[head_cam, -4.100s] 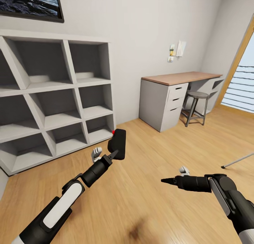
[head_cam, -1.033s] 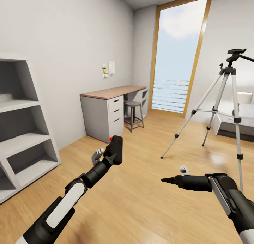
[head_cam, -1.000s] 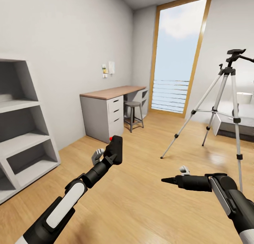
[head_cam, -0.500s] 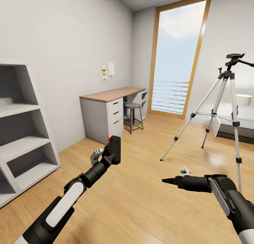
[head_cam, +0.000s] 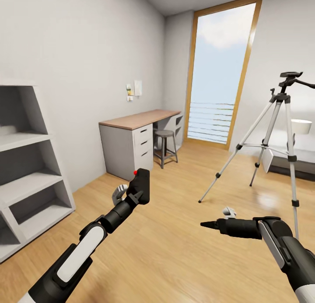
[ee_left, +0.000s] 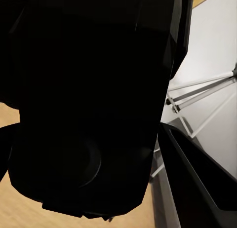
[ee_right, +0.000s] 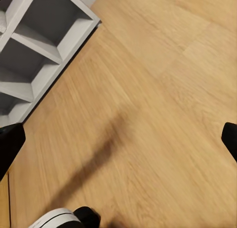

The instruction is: Attach the digital camera to the camera tripod in the bedroom.

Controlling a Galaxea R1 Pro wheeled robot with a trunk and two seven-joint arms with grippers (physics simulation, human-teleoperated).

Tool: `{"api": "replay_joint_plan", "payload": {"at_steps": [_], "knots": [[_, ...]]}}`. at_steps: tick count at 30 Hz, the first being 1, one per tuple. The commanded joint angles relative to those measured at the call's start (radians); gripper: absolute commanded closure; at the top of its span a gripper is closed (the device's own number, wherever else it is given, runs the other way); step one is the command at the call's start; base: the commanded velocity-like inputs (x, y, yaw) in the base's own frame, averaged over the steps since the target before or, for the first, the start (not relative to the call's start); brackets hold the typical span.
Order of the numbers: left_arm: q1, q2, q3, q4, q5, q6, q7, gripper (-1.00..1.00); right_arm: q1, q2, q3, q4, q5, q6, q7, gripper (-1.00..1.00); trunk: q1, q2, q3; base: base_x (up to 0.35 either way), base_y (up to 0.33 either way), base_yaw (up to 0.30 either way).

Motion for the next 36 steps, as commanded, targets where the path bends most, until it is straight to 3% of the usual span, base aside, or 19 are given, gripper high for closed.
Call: {"api": "replay_joint_plan", "payload": {"at_steps": [1,31,36], "knots": [[-0.001,0.001,-0.001,-0.002,0.008,0.001,0.005,1.00,-0.001,0.000,-0.001,0.000,0.003,0.003,0.005,-1.00,-0.004,0.007,0.002,0.000,0.000,0.000],[-0.001,0.000,-0.003,0.087,0.014,-0.001,0.009,1.00,-0.001,0.001,-0.001,-0.001,0.004,0.003,0.004,-1.00,-0.119,0.217,0.096,0.000,0.000,0.000],[-0.001,-0.001,0.024,0.093,0.014,0.000,0.008,1.00,-0.001,0.001,-0.001,0.000,0.004,0.003,0.004,-1.00,-0.138,0.252,0.112,0.000,0.000,0.000]]}}
